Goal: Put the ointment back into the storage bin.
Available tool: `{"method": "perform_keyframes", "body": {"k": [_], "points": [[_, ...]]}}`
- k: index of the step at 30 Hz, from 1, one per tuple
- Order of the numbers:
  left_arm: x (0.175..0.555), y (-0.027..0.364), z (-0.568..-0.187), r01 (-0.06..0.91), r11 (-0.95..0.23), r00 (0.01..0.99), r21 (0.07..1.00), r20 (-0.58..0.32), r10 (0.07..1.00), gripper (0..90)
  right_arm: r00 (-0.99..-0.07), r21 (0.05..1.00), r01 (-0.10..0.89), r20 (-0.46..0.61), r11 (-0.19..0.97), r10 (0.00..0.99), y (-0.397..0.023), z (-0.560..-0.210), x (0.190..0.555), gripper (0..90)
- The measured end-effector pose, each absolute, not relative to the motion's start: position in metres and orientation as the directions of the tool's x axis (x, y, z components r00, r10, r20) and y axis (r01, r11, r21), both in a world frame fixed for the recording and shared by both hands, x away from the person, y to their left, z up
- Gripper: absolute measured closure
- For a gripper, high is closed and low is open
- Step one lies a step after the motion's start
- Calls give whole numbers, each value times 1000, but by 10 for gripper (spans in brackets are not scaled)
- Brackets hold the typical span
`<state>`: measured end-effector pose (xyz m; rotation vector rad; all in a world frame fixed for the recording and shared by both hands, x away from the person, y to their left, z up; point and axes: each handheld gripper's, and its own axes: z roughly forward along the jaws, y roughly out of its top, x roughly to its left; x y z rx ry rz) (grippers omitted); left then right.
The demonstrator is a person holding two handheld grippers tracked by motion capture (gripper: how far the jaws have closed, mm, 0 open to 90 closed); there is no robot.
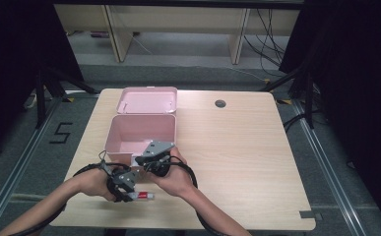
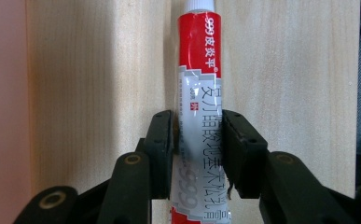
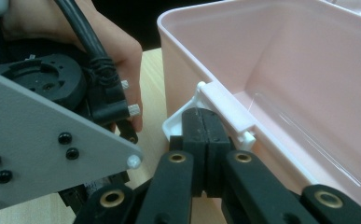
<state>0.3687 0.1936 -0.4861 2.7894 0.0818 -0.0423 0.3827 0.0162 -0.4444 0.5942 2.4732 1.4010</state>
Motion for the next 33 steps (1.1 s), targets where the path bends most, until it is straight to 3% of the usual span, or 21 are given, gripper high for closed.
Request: {"method": "perform_keyframes", "body": {"k": [17, 18, 19, 33], "points": [[367, 189, -484, 19, -950, 1000, 310, 8, 23, 689, -897, 856, 224, -6, 466, 442, 15, -444, 384, 900], [369, 189, -482, -14, -959, 1000, 283, 23, -8, 690, -898, 856, 221, -9, 467, 440, 15, -444, 384, 900], [366, 189, -484, 19, -950, 1000, 312, 11, 24, 691, -899, 857, 217, -12, 468, 439, 15, -444, 384, 900], [363, 192, -481, -4, -939, 1000, 344, 4, -3, 696, -898, 855, 220, -11, 469, 440, 15, -444, 384, 900]]}}
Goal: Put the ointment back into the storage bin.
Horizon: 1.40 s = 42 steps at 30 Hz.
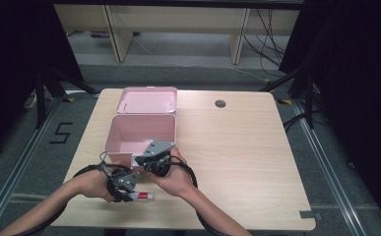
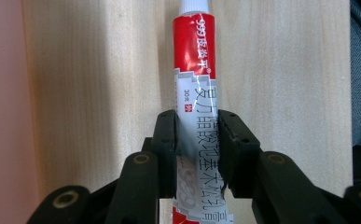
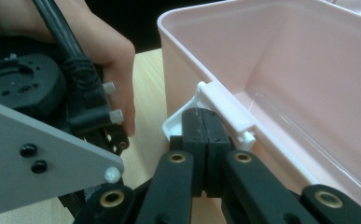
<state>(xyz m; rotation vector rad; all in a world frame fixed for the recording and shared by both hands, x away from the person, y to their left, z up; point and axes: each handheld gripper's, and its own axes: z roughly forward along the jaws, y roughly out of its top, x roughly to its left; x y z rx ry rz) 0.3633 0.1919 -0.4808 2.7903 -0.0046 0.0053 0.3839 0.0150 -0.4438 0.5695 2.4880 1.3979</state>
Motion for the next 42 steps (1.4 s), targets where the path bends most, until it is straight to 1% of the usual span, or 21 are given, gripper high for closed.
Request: {"method": "perform_keyframes", "body": {"k": [12, 14, 15, 18, 22, 23, 24, 25, 27, 29, 31, 32, 33, 36, 39, 40, 42], "points": [[361, 197, -475, -4, -934, 1000, 357, 17, 2, 697, -897, 860, 219, -9, 461, 442, 15, -445, 384, 900], [361, 199, -474, -8, -933, 1000, 361, 21, -1, 696, -898, 857, 218, -11, 466, 441, 15, -444, 384, 900], [361, 199, -473, -25, -932, 1000, 361, 15, -21, 696, -898, 858, 218, -11, 465, 441, 15, -444, 384, 900], [359, 203, -470, -3, -930, 1000, 368, 25, 6, 697, -896, 863, 216, -11, 457, 444, 15, -445, 384, 900], [357, 207, -467, 8, -927, 1000, 375, 21, 17, 697, -896, 863, 215, -13, 458, 444, 15, -445, 384, 900], [359, 209, -464, -20, -937, 999, 347, 50, -2, 696, -893, 861, 208, -27, 465, 449, 15, -445, 384, 900], [358, 210, -463, -11, -933, 999, 358, 50, 8, 696, -891, 862, 231, 1, 451, 454, 16, -445, 382, 900], [358, 212, -461, -12, -935, 999, 354, 42, 3, 697, -891, 862, 230, -1, 451, 454, 16, -445, 382, 900], [357, 214, -459, -5, -928, 999, 373, 40, 10, 697, -891, 863, 227, -3, 452, 455, 15, -445, 383, 900], [356, 216, -455, 3, -927, 998, 374, 52, 25, 696, -891, 864, 227, -1, 450, 453, 15, -445, 383, 900], [356, 218, -452, 3, -924, 999, 383, 44, 22, 696, -891, 863, 230, 1, 450, 454, 15, -445, 383, 900], [357, 219, -450, -15, -926, 999, 376, 48, 3, 696, -891, 863, 230, 1, 450, 454, 15, -445, 383, 900], [355, 221, -448, 6, -923, 998, 384, 52, 28, 697, -891, 863, 231, 1, 450, 455, 15, -445, 383, 900], [355, 224, -444, 4, -923, 998, 384, 58, 28, 697, -894, 857, 232, 2, 460, 447, 15, -444, 383, 900], [354, 225, -443, 22, -915, 997, 402, 54, 47, 696, -893, 862, 233, 6, 450, 450, 15, -444, 383, 900], [355, 226, -442, 3, -921, 997, 390, 66, 32, 697, -894, 859, 235, 7, 455, 448, 15, -443, 383, 900], [354, 226, -442, 15, -915, 997, 402, 59, 43, 696, -899, 858, 205, -24, 471, 436, 14, -442, 385, 899]]}}
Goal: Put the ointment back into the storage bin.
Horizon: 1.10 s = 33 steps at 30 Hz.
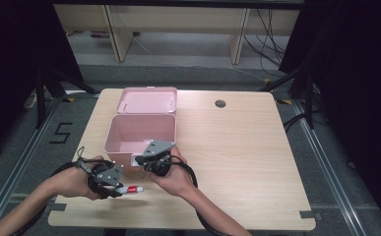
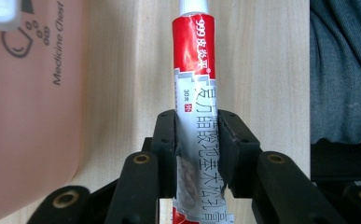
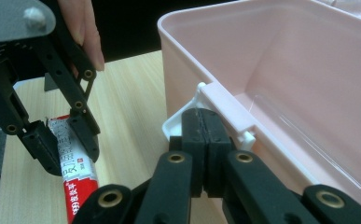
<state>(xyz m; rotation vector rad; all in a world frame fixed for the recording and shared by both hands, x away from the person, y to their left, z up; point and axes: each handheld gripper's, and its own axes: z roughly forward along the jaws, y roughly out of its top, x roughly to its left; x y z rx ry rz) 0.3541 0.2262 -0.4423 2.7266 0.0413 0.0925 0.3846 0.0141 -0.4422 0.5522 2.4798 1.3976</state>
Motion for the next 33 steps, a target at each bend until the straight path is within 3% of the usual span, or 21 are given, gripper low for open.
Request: {"method": "perform_keyframes", "body": {"k": [11, 21, 33], "points": [[354, 226, -437, -5, -916, 997, 401, 78, 28, 697, -893, 875, 212, -8, 436, 451, 8, -431, 378, 887], [354, 227, -429, 13, -908, 995, 419, 83, 53, 697, -886, 870, 184, -56, 458, 461, -18, -425, 373, 899], [356, 226, -415, 4, -895, 993, 446, 105, 57, 697, -844, 853, 250, -39, 457, 535, -60, -435, 368, 893]]}}
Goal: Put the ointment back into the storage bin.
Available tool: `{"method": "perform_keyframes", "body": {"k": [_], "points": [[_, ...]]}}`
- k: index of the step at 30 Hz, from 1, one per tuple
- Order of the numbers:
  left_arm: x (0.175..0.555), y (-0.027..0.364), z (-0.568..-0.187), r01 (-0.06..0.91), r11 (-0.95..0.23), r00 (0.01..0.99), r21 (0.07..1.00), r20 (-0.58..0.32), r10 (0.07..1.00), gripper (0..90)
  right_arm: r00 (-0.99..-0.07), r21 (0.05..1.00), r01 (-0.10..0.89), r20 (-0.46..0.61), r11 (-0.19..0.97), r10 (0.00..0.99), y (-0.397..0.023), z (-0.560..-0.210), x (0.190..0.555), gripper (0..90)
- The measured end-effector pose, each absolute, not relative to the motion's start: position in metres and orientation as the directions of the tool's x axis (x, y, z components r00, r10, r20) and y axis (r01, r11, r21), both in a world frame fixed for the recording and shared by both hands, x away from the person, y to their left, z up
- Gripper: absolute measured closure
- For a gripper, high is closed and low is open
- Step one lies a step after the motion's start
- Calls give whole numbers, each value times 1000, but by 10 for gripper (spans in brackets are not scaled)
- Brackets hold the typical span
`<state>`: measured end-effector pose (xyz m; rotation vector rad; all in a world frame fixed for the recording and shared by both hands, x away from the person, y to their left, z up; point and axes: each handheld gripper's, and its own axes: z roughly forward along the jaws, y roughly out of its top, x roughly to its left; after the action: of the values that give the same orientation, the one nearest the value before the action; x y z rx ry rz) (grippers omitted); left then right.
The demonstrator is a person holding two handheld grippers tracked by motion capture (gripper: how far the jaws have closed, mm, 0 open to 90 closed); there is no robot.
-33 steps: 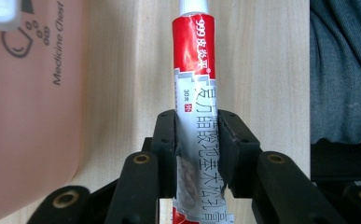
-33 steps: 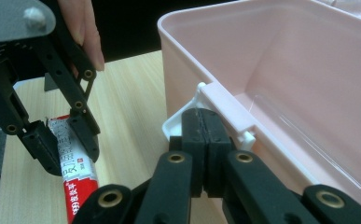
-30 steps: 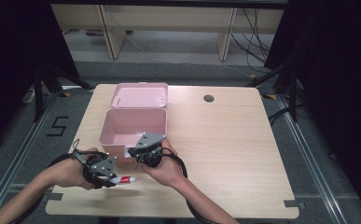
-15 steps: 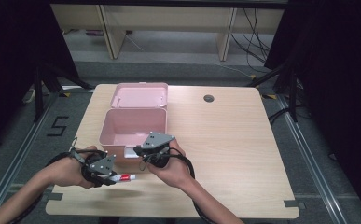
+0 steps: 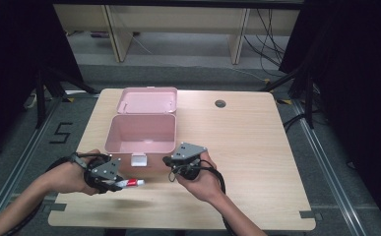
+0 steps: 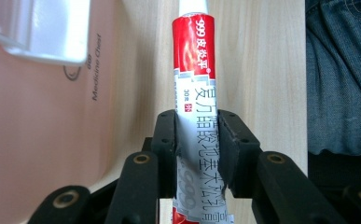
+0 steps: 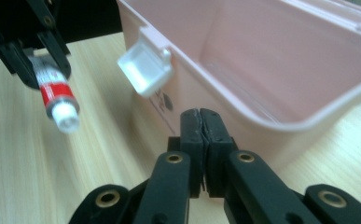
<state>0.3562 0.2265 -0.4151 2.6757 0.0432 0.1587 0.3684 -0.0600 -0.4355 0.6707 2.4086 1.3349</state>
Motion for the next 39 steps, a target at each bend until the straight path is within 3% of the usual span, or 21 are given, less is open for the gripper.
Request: {"method": "perform_keyframes", "body": {"k": [22, 28, 39], "points": [[368, 226, -390, -11, -893, 989, 449, 140, 58, 697, -804, 834, 339, 17, 435, 594, -95, -471, 360, 875], [374, 226, -385, -42, -885, 984, 463, 171, 43, 697, -800, 834, 344, 20, 431, 600, -98, -479, 358, 865], [380, 227, -375, -17, -885, 987, 465, 149, 60, 697, -800, 841, 335, 15, 425, 600, -100, -487, 358, 856]]}}
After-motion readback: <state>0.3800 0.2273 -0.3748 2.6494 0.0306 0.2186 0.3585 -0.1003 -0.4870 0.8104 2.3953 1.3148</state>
